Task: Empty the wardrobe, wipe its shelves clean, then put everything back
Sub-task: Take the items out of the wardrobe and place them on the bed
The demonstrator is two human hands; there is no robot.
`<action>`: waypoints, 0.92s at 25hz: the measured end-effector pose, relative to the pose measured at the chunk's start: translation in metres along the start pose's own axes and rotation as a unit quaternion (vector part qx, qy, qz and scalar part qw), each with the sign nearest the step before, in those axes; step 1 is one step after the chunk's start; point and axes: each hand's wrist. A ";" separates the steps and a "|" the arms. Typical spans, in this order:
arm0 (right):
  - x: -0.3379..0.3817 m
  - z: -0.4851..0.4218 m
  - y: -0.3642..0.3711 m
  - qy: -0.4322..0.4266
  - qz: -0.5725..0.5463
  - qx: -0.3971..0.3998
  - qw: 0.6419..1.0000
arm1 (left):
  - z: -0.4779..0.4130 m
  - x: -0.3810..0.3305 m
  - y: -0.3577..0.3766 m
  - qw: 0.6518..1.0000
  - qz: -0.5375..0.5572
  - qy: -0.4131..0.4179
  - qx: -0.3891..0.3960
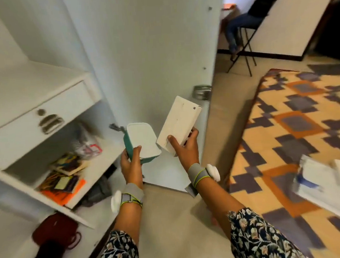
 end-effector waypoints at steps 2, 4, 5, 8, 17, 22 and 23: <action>-0.012 -0.006 -0.082 0.005 0.014 -0.047 0.999 | 0.037 0.025 0.057 0.999 0.000 -0.013 0.049; -0.024 -0.008 -0.158 0.018 0.037 -0.099 0.994 | 0.069 0.050 0.112 0.994 -0.010 -0.030 0.100; -0.030 -0.005 -0.201 0.025 0.038 -0.126 0.991 | 0.092 0.063 0.144 0.991 -0.017 -0.040 0.127; -0.045 0.008 -0.300 0.051 0.028 -0.215 0.975 | 0.147 0.099 0.220 0.975 -0.035 -0.076 0.206; -0.084 0.055 -0.531 0.156 -0.042 -0.448 0.880 | 0.297 0.190 0.405 0.884 -0.100 -0.179 0.421; -0.090 0.057 -0.635 0.187 -0.073 -0.556 0.807 | 0.367 0.237 0.502 0.833 -0.157 -0.225 0.480; -0.088 0.058 -0.651 0.195 -0.080 -0.566 0.797 | 0.378 0.242 0.517 0.827 -0.161 -0.223 0.490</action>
Point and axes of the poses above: each hand's wrist, its own z-axis away from the middle knuckle, its own y-axis out of the palm, x = y × z, and after that the axes turned 10 degrees about y, right-handed
